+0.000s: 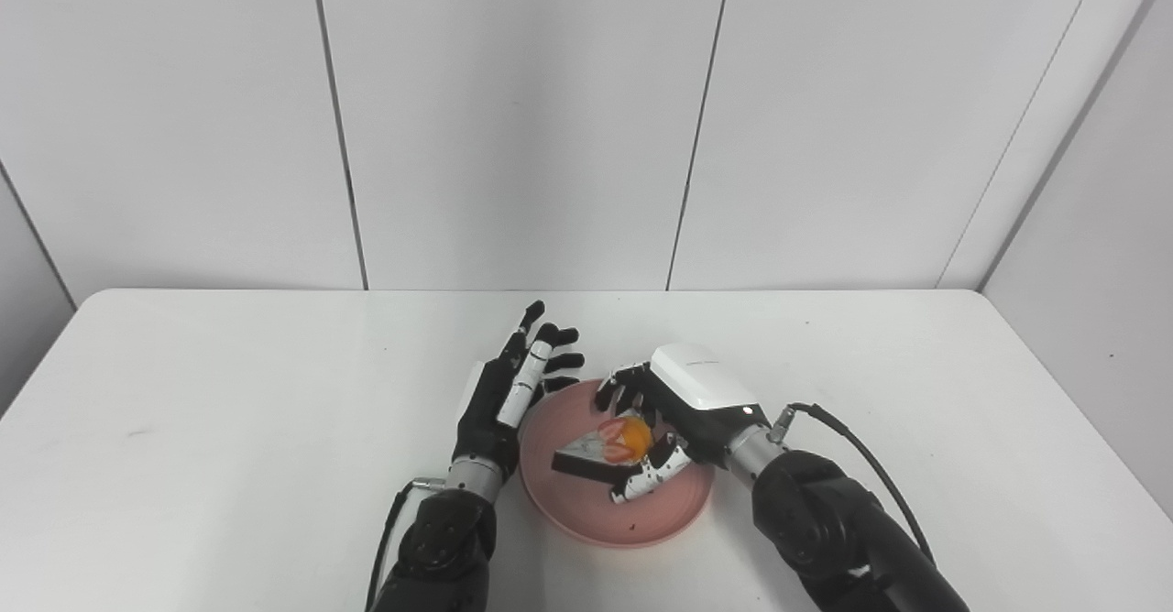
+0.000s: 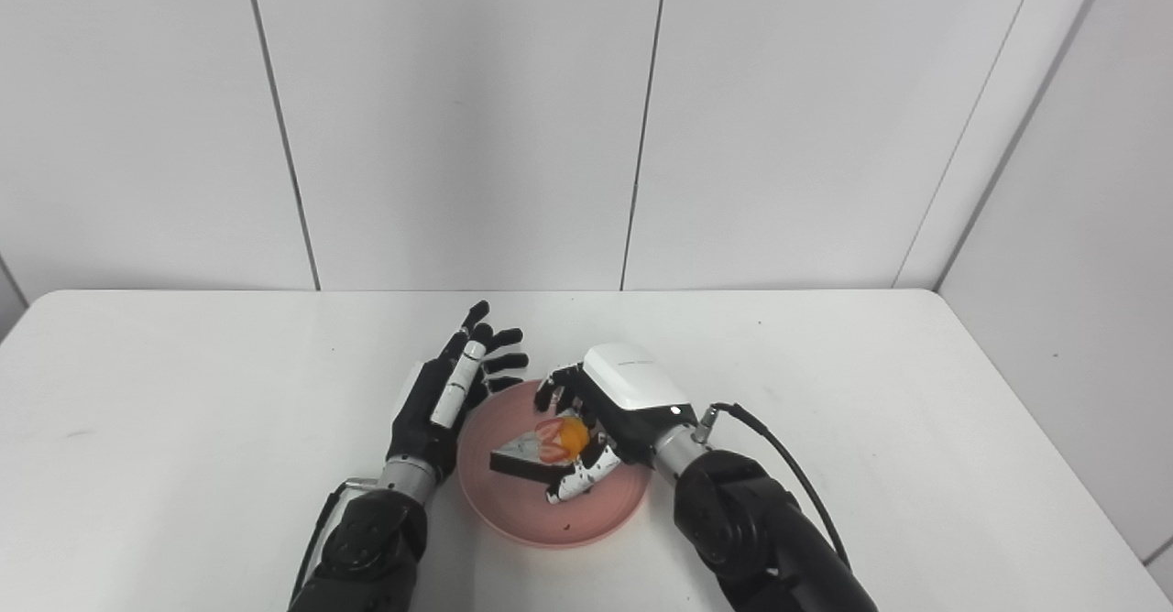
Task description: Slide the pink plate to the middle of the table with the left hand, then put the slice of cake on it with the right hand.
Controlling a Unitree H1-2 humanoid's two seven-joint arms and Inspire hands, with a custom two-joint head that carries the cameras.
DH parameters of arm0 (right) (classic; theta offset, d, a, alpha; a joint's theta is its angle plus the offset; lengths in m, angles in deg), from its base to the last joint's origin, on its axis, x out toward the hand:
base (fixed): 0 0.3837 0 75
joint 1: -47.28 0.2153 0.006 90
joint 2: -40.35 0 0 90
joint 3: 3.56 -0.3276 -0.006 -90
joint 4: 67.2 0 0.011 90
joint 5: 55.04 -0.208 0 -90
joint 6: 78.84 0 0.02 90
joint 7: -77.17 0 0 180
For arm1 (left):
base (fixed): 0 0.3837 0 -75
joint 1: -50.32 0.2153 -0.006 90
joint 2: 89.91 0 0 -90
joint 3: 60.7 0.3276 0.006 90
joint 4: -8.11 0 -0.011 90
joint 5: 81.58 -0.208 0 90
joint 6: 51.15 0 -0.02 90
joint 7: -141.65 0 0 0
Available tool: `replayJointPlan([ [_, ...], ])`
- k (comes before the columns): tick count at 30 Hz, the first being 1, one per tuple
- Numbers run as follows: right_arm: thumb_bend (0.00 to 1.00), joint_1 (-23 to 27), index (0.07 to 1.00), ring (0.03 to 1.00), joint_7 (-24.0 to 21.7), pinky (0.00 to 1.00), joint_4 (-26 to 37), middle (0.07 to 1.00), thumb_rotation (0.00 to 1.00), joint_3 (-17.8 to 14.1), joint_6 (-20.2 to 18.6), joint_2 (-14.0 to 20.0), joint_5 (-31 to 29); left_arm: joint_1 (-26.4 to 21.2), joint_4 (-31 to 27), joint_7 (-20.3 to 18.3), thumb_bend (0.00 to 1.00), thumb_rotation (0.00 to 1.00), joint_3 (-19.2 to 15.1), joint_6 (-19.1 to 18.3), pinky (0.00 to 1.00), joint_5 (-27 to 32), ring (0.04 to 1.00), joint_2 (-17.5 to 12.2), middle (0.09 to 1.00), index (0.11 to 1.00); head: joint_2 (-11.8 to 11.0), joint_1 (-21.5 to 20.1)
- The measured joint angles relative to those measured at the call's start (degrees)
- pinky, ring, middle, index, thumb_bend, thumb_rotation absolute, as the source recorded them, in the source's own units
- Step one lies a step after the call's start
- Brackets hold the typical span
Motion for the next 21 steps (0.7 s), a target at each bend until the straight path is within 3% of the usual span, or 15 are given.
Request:
replayJointPlan([
  [4, 0.88, -0.3, 0.72, 0.805, -0.6, 0.67, 0.1, 0.828, 0.74, 0.0, -0.2, 0.0, 0.3, 0.2, -0.4, -0.1, 0.65, 0.81, 0.0, -0.1, 0.58, 0.0, 0.709, 0.0, 0.778, 0.909, 0.1, 0.0],
  [8, 0.91, -1.6, 0.766, 0.855, -0.5, 0.79, 0.2, 0.868, 0.82, -0.8, -0.1, -0.3, -0.4, 0.2, -0.4, -0.1, 0.65, 0.81, 0.0, -0.1, 0.59, 0.0, 0.717, 0.0, 0.777, 0.917, 0.2, -0.1],
  [12, 0.9, -2.9, 0.788, 0.857, 1.6, 0.8, 0.3, 0.872, 0.87, -2.1, 0.0, -0.8, -1.5, 0.4, -0.7, -0.2, 0.66, 0.81, 0.0, -0.3, 0.58, 0.0, 0.701, 0.0, 0.78, 0.926, 0.3, -0.2],
  [17, 0.83, -3.8, 0.778, 0.796, 7.3, 0.67, 0.0, 0.834, 0.85, -4.4, 2.9, -1.3, -2.8, 0.5, -0.9, -0.7, 0.68, 0.82, 0.0, -0.5, 0.6, 0.0, 0.712, 0.0, 0.783, 0.928, 0.3, -0.4],
  [21, 0.81, -3.9, 0.769, 0.777, 11.5, 0.63, -0.9, 0.817, 0.88, -6.6, 6.2, -2.3, -5.3, 0.7, -1.1, -0.8, 0.69, 0.81, 0.0, -0.6, 0.59, 0.0, 0.712, 0.0, 0.78, 0.918, 0.4, -0.3],
])
